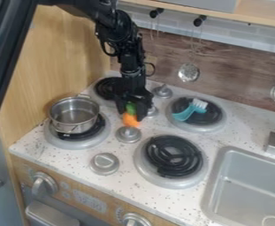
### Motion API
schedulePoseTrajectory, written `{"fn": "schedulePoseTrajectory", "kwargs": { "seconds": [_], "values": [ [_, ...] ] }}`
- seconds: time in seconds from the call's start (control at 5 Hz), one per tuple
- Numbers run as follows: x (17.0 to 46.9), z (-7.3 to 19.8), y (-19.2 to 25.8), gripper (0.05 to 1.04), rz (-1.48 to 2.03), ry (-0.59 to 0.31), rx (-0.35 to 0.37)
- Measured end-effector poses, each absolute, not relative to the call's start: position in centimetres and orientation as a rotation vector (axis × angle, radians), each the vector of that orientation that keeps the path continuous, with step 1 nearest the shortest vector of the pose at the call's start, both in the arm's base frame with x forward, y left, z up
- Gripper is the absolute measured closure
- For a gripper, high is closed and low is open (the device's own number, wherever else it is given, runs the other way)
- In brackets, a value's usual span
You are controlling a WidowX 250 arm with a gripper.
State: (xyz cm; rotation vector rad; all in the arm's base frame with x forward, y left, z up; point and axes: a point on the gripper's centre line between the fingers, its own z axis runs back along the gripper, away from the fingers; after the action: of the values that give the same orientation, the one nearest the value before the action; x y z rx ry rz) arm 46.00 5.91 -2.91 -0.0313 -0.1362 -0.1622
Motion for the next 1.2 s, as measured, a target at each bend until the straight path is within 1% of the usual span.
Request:
{"fn": "schedulePoseTrajectory", "kwargs": {
  "seconds": [0.2, 0.4, 0.6, 0.8, 1.0, 1.2],
  "values": [
    [45.6, -2.9, 5.6, 0.498, -0.178, -0.148, -0.021],
    [45.2, -0.9, 3.6, 0.499, -0.230, -0.184, -0.034],
    [44.5, 1.3, 0.2, 0.499, -0.342, -0.211, -0.089],
    [42.3, 1.0, -3.3, 0.499, -0.474, -0.148, -0.147],
    [40.2, -0.5, -5.3, 0.499, -0.553, -0.079, -0.154],
    [38.7, -1.5, -5.3, 0.499, -0.571, -0.024, -0.158]
  ]
}}
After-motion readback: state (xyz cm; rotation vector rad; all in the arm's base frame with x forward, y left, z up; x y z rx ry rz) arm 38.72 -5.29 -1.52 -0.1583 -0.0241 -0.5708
